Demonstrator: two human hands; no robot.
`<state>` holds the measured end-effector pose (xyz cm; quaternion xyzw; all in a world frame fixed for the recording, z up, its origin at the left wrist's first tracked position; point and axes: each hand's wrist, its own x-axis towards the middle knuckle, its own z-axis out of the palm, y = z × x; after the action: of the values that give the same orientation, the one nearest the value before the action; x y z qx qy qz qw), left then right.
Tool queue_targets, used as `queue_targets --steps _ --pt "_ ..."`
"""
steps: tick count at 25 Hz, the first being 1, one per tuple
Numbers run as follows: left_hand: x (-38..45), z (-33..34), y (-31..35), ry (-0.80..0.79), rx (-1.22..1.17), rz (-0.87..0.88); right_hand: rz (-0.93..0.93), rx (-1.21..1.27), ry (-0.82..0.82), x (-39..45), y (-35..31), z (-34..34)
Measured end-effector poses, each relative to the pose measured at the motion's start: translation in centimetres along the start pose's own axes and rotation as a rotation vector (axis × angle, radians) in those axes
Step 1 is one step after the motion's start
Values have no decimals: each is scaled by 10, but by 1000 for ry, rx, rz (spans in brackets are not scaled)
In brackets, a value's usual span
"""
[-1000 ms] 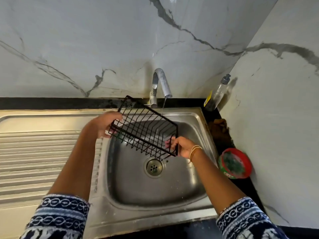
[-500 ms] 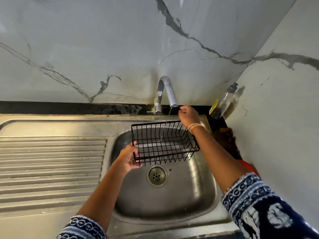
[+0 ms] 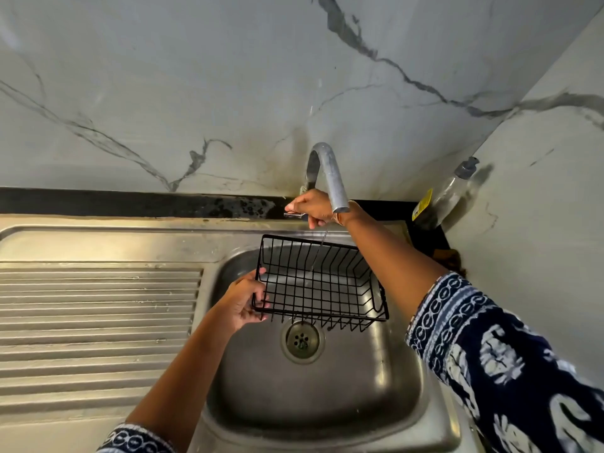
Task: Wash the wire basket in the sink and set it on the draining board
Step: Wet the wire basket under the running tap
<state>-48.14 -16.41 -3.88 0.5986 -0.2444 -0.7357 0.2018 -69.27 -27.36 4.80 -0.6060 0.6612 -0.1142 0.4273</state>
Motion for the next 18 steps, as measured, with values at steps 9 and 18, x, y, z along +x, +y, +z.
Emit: queue_targets --steps 9,18 --pt "-21 0 4 71 -103 -41 -20 828 126 -37 40 12" --pt "-79 13 -13 112 -136 -75 2 96 449 -168 80 85"
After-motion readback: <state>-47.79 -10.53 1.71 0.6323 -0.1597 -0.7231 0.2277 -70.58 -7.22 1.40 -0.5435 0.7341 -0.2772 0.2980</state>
